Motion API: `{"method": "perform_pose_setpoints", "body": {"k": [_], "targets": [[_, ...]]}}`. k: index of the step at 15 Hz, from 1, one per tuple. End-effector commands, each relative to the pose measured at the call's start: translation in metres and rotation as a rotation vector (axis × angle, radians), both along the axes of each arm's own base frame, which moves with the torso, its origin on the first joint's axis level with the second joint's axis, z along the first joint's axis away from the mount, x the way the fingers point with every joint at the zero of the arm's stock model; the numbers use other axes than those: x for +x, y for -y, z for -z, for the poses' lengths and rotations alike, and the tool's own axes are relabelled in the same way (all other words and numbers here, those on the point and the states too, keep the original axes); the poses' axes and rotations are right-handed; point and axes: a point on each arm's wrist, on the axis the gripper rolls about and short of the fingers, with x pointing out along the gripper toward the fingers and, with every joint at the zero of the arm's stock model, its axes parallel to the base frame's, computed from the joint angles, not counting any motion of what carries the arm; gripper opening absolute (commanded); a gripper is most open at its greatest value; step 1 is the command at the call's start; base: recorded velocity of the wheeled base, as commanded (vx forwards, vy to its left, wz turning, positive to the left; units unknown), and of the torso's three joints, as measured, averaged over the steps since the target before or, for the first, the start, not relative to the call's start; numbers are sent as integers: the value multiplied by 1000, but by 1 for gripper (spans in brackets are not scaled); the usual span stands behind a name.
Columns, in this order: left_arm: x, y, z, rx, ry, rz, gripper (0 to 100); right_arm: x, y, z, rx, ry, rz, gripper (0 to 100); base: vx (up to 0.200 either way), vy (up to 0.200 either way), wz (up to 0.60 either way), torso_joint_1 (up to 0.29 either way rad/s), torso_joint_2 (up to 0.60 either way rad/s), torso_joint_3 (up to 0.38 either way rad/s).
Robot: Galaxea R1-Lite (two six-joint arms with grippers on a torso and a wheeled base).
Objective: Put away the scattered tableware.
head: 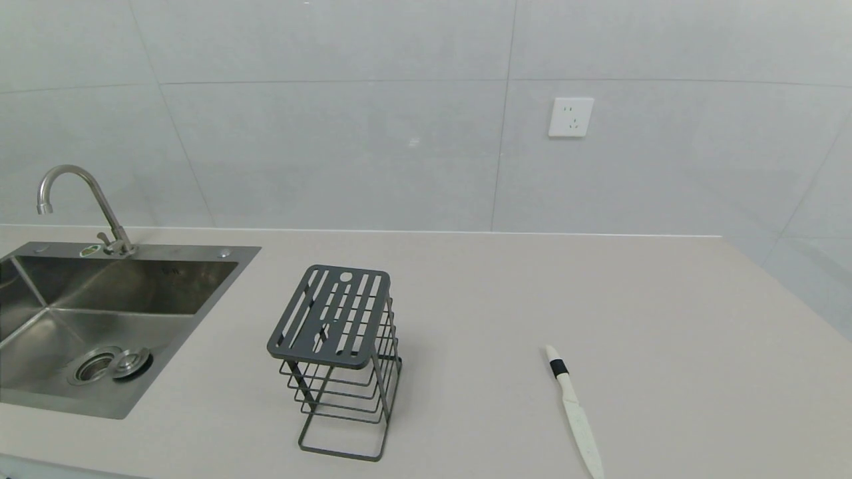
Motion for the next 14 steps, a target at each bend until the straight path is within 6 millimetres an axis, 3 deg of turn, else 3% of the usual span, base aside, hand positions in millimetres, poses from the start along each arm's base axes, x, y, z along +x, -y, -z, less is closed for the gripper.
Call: {"method": "perform_pose_setpoints", "body": {"k": [1, 14], "targets": [[0, 0, 0, 6, -1, 3, 100, 0, 0, 0, 0, -2, 0, 100, 0, 0, 0, 0, 0, 0], [0, 0, 0, 0, -3, 3, 100, 0, 0, 0, -1, -3, 0, 100, 0, 0, 0, 0, 0, 0]]}}
